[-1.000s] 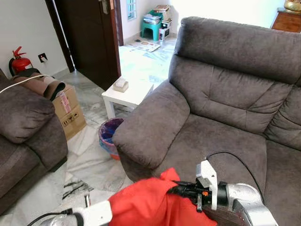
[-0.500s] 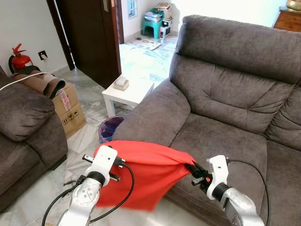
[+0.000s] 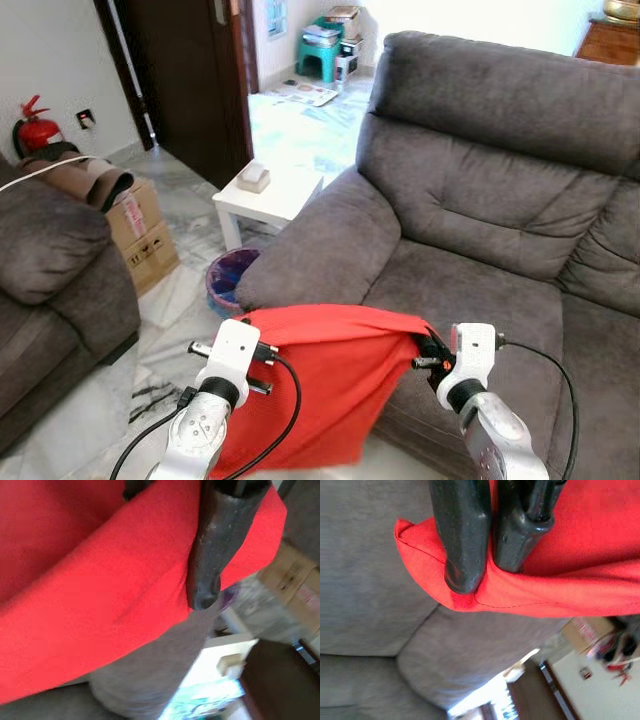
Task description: Move the pillow to the sofa from floor
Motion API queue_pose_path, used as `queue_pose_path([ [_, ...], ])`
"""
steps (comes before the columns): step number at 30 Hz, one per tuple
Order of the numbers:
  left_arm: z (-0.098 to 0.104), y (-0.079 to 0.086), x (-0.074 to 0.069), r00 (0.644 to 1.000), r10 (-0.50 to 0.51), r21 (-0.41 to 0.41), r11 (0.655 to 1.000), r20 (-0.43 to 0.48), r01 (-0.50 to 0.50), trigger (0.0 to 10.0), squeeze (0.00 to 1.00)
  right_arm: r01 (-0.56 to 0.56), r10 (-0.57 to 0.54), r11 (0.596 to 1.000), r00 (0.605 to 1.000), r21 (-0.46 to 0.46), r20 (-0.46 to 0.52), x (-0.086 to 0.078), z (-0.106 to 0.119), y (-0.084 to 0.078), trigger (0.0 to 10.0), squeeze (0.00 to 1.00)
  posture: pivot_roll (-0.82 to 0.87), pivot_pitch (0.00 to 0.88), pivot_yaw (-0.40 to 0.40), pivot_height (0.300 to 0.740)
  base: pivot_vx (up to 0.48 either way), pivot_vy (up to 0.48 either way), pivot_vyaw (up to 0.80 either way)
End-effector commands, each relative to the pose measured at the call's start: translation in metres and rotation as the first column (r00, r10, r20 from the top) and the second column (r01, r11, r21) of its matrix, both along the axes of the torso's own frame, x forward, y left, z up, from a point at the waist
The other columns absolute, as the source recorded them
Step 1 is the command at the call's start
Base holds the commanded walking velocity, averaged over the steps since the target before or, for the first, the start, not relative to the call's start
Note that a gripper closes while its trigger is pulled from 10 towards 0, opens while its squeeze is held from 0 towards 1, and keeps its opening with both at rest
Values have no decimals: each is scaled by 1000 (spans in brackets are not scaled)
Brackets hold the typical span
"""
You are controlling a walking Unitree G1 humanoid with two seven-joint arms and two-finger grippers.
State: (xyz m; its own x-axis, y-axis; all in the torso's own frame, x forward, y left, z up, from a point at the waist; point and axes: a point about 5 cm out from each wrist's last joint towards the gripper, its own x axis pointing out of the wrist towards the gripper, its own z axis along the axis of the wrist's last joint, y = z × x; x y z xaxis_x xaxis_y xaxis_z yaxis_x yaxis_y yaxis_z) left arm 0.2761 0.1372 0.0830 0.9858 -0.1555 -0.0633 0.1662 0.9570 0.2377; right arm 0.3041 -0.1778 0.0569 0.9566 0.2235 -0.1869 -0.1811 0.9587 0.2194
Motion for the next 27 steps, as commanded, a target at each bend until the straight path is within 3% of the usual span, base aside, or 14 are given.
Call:
queue_pose_path([
  [1,27,8,4,988,14,-2,1000,155,-14,10000,0,101,-101,995,994,0,43,-1,7,-19,10000,0,40,84,-30,740,0,0,-800],
  [5,24,8,5,990,25,3,1000,136,-25,10000,0,108,-108,994,993,6,37,-3,5,-18,10000,0,42,79,-27,740,0,-447,-800],
  [7,22,9,4,992,31,0,999,125,-32,10000,0,101,-101,994,995,-34,12,-5,0,-19,10000,0,39,75,-25,740,0,-472,-800],
  [22,24,13,7,991,41,-26,999,128,-38,10000,0,118,-118,992,993,-47,2,-4,-1,-22,10000,0,46,95,-30,740,0,0,-800],
  [27,25,16,7,990,66,-52,997,128,-60,10000,0,92,-91,993,996,-74,15,-2,0,-16,10000,0,46,108,-31,740,0,0,-800],
])
